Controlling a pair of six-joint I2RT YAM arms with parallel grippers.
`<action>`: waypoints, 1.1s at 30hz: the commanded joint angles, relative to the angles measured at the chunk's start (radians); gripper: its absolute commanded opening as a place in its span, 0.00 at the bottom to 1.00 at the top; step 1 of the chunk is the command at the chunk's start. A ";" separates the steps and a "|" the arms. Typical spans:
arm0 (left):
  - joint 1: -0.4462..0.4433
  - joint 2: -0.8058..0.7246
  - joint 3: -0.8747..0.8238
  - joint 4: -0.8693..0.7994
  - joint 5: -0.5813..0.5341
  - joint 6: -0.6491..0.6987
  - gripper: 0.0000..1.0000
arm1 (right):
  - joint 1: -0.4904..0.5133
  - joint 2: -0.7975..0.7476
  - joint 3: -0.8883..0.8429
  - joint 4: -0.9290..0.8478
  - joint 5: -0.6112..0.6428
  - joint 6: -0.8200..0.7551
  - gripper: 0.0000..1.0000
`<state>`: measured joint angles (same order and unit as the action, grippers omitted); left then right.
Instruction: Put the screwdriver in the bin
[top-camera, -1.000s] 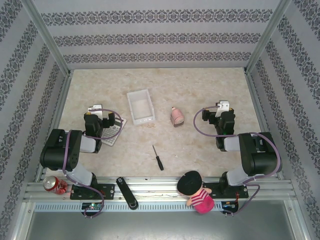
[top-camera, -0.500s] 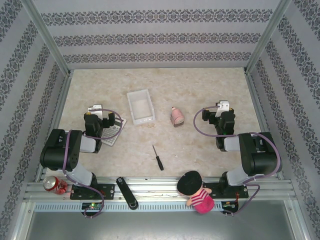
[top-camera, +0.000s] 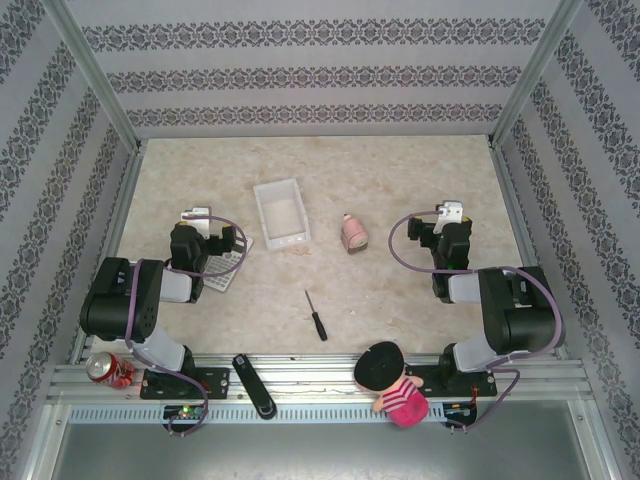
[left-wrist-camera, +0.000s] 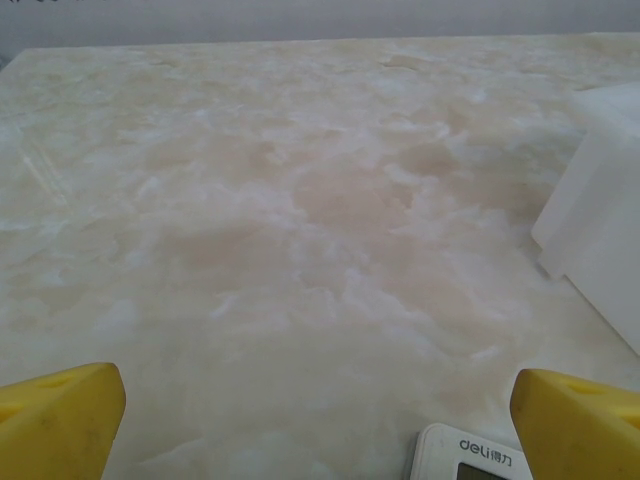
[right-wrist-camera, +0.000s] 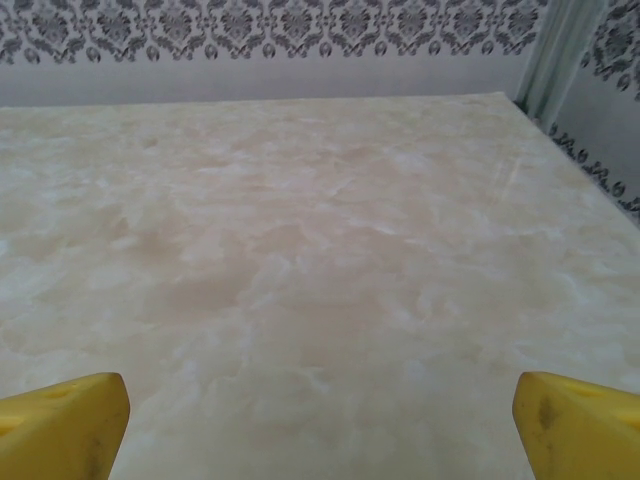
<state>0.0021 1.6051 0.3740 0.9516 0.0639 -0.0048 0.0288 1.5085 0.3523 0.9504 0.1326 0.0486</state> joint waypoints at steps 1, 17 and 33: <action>0.012 -0.018 0.008 0.001 0.018 0.014 0.99 | 0.022 -0.042 0.003 0.003 0.102 0.002 0.98; 0.006 -0.142 0.529 -1.062 0.139 0.127 0.99 | 0.160 -0.432 0.445 -1.141 0.161 0.255 0.98; -0.025 -0.337 0.849 -1.746 0.206 0.220 0.99 | 0.720 -0.460 0.601 -1.635 0.139 0.488 0.98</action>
<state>-0.0124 1.2850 1.1625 -0.6029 0.2356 0.1627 0.6804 1.0176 0.9234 -0.6029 0.2871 0.4438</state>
